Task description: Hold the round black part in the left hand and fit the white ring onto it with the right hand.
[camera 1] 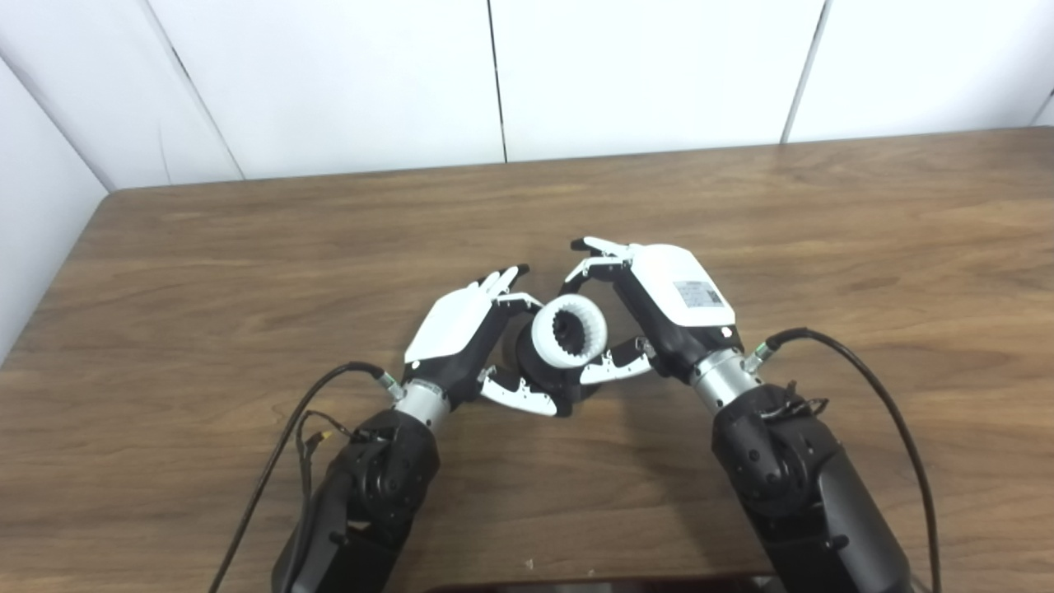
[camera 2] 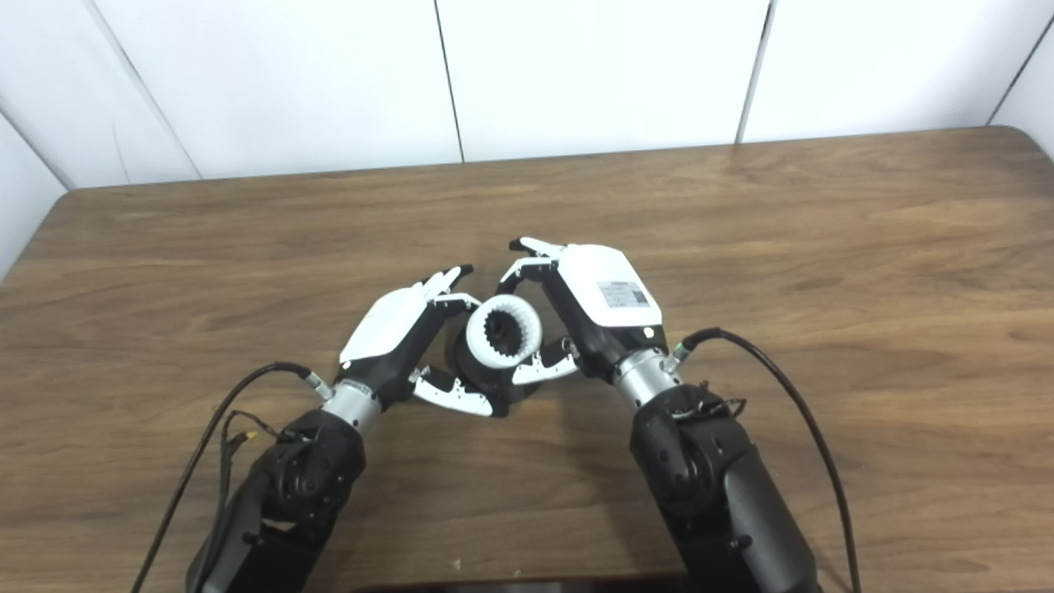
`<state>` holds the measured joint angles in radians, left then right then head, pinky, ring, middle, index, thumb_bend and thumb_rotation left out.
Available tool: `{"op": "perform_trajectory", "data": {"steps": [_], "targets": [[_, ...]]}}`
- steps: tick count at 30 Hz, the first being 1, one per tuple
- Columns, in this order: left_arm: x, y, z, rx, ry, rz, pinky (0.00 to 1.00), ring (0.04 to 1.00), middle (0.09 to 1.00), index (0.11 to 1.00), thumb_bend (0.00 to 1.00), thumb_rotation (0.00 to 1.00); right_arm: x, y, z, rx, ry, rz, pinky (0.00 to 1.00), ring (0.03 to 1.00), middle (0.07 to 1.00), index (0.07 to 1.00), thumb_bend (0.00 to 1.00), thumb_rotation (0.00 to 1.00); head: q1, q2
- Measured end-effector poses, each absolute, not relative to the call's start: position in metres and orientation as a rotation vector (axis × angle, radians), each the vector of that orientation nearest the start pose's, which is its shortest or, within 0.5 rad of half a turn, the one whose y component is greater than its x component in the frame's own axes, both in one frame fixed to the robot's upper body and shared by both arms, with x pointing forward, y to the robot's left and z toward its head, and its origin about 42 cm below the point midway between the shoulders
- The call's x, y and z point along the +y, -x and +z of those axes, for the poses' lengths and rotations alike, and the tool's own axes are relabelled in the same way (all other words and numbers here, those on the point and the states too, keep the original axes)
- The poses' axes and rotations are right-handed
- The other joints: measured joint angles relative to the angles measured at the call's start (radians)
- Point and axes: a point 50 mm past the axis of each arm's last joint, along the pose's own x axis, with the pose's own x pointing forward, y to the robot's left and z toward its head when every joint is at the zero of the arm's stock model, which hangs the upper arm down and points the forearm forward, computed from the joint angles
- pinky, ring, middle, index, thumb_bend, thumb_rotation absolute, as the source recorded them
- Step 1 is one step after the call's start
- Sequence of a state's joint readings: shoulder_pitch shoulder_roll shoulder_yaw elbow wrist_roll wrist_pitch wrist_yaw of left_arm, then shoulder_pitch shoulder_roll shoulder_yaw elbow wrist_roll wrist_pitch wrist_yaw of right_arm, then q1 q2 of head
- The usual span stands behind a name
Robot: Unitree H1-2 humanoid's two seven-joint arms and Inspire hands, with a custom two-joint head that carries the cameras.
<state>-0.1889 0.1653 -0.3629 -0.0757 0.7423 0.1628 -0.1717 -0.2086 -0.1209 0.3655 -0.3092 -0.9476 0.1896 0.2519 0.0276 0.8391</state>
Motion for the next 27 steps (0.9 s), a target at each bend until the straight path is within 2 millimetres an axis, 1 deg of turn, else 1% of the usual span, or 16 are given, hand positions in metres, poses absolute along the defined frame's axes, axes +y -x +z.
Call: {"op": "perform_trajectory", "data": {"steps": [6,10,13,17,22,27], "targets": [[0.15,-0.322,0.144,-0.147,-0.945,-0.386,1.0,1.0,1.0,0.616,0.94,0.31,-0.132,-0.305,0.216,-0.366,1.066,0.305,0.9,0.848,0.856,0.494,0.52,0.16,0.006,0.0],[0.146,-0.321,0.145,-0.155,-0.937,-0.387,1.0,1.0,1.0,0.613,0.94,0.32,-0.131,-0.304,0.223,-0.389,1.065,0.305,0.88,0.843,0.849,0.493,0.52,0.16,0.006,0.002],[0.145,-0.321,0.144,-0.154,-0.937,-0.392,1.0,1.0,1.0,0.61,0.94,0.32,-0.13,-0.301,0.231,-0.418,1.06,0.307,0.91,0.847,0.849,0.492,0.52,0.16,0.006,0.0],[0.14,-0.319,0.143,-0.157,-0.934,-0.411,1.0,1.0,1.0,0.612,0.94,0.34,-0.124,-0.3,0.243,-0.464,1.051,0.307,0.91,0.844,0.845,0.492,0.52,0.16,0.006,0.002],[0.14,-0.319,0.143,-0.156,-0.935,-0.415,1.0,1.0,1.0,0.617,0.94,0.35,-0.123,-0.3,0.244,-0.458,1.06,0.328,0.91,0.838,0.84,0.491,0.52,0.16,0.005,0.003],[0.14,-0.319,0.143,-0.156,-0.935,-0.414,1.0,1.0,1.0,0.617,0.94,0.32,-0.123,-0.302,0.246,-0.459,1.07,0.333,0.91,0.84,0.84,0.491,0.52,0.16,0.002,0.006]]}}
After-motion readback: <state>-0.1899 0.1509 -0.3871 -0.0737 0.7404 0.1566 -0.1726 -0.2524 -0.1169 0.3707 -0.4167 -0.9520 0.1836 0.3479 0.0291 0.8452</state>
